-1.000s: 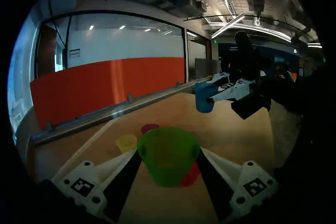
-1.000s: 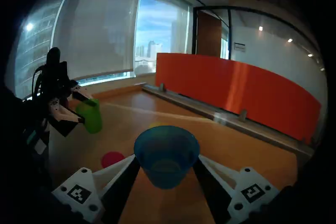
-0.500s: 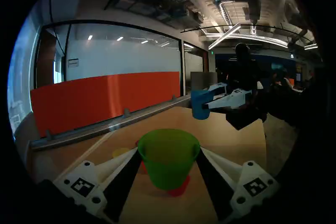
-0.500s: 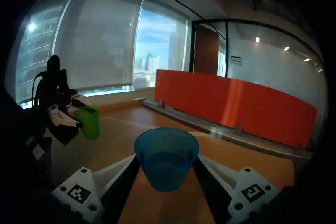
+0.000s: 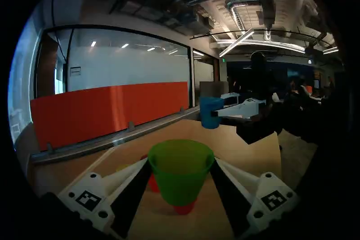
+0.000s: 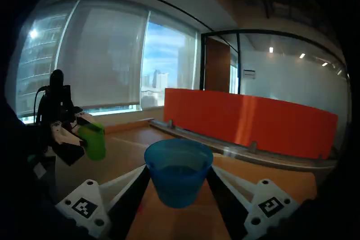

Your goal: Pour water

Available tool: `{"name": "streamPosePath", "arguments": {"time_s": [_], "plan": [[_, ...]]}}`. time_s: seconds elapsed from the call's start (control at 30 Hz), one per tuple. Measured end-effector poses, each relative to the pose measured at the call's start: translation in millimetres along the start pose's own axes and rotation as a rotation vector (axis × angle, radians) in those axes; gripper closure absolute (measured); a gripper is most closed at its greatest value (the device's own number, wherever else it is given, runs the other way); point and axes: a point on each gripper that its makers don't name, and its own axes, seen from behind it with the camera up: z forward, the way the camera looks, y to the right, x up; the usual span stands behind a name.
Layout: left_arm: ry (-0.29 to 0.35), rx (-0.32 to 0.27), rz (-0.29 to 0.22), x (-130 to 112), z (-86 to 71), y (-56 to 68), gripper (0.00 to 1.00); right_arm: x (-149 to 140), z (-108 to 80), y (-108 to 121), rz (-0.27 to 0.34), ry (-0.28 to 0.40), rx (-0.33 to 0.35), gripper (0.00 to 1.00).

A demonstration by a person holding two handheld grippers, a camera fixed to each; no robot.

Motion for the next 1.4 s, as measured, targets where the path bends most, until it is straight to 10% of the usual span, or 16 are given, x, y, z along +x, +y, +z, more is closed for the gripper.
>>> {"name": "streamPosePath", "arguments": {"time_s": [1.4], "plan": [[0.000, -0.036, -0.024, -12, 13.1, 18.7, 0.13, 41, 14.0, -25, -0.205, 0.005, 0.056, 0.13]]}}
